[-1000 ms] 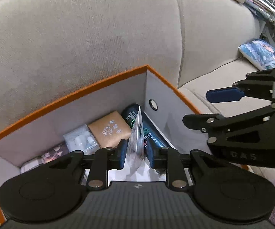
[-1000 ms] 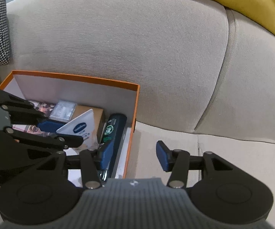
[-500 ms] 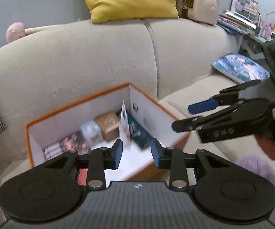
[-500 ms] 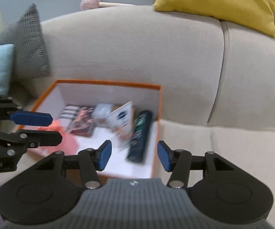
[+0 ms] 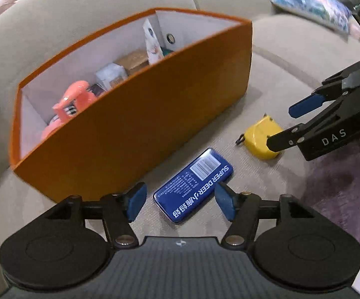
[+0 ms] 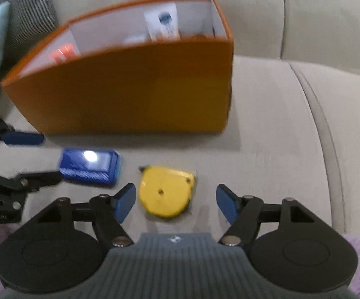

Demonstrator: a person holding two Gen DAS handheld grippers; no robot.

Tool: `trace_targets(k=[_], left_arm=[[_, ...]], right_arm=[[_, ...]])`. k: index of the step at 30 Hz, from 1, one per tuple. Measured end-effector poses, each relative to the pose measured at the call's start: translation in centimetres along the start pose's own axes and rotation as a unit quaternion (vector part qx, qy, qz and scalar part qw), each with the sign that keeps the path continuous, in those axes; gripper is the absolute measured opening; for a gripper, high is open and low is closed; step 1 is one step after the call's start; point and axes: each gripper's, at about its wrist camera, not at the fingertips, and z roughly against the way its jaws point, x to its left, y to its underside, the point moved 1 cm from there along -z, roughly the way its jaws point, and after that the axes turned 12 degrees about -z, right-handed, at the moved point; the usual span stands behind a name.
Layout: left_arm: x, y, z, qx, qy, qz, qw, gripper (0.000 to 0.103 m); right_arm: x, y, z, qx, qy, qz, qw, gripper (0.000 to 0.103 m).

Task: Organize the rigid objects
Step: 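Grasp the blue SUPER DEER tin with the left tool while the right tool grasps the yellow tape measure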

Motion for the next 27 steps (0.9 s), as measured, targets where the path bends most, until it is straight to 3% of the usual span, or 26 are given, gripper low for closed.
trace_targets(k=[8, 15, 19, 22, 24, 27], left_arm=[[-1.5, -0.9, -3.2, 0.009, 0.010, -0.100, 0.9949, 0.077], [-0.5, -1.4, -4.8, 0.017, 0.043, -0.077, 0.9959, 0.078], [-0.3, -1.7, -5.0, 0.021, 0.045, -0.034, 0.9982, 0.072], [-0.3, -1.9, -4.9, 0.047, 0.033, 0.021, 0.9981, 0.069], [-0.2, -2.4, -4.9, 0.082, 0.021, 0.085, 0.9928, 0.067], [0.2, -2.5, -4.6, 0.111, 0.015, 0.181, 0.9771, 0.065]], right_arm=[[0.2, 0.0, -1.8, 0.004, -0.008, 0.004, 1.000, 0.074], [0.2, 0.0, -2.7, 0.005, -0.019, -0.003, 1.000, 0.075], [0.4, 0.1, -2.9, -0.004, -0.018, 0.007, 1.000, 0.072], [0.8, 0.3, -2.9, -0.009, -0.016, 0.014, 1.000, 0.065], [0.7, 0.3, -2.8, -0.010, -0.016, 0.014, 1.000, 0.061], [0.6, 0.2, -2.8, -0.010, -0.016, 0.015, 1.000, 0.060]])
